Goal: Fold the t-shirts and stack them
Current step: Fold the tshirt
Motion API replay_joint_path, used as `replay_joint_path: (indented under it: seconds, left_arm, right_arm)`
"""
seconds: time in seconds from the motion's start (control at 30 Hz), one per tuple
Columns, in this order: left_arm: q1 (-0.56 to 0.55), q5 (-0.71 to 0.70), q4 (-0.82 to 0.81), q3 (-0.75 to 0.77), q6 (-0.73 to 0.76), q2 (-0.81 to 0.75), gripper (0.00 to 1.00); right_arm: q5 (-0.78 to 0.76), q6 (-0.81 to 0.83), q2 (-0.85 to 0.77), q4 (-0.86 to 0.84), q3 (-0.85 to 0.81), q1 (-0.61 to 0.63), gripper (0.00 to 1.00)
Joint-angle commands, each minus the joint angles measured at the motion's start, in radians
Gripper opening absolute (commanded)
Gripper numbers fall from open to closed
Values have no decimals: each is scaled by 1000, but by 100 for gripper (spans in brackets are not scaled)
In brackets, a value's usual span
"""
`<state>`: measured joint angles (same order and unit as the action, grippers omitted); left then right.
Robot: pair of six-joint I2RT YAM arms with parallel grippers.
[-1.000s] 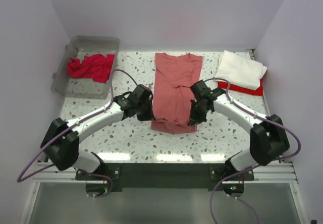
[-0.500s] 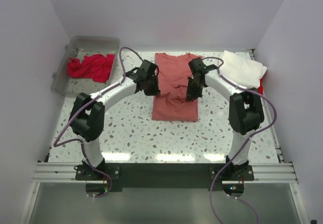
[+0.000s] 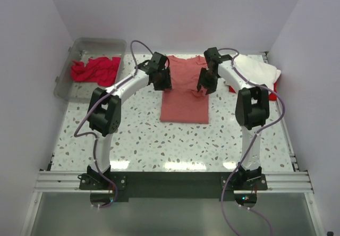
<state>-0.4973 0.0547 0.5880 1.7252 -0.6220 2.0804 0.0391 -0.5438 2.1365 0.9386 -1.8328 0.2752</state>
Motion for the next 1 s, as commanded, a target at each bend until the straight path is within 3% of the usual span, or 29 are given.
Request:
replay_joint_path:
  seconds: [0.0,0.07,0.2,0.27,0.4,0.5,0.7,0.97]
  left_arm:
    - [12,-125,75,152,13,-12,66]
    - [23,-188,76,162,8,-61,79]
    - [26,-221,33,32,30,-169,82]
    - [23,-161,-38,-132,50,-244,83]
    - [13,-86,-135,-451,83,-354,82]
    - [6,-23,-212,-589,82,-416,82]
    - [2,8,-277,-696,56,-442,82]
    - [2,37,-352,-750,5,-467,82]
  right_arm:
    - [-27,16,-35,60,-138,-19,61]
    - [-33,18,-85,55,-149,-27,67]
    - [-21,31,-185,40,-57,-31,72]
    - [4,39,-255,26,24,-30,72]
    - [60,27,-386,-90,358,-31,72]
    - [106,-2,-457,-164,542,-31,69]
    - [189,-44,-507,-285,746,-31,62]
    - [200,-62,-509,-317,776,-31,59]
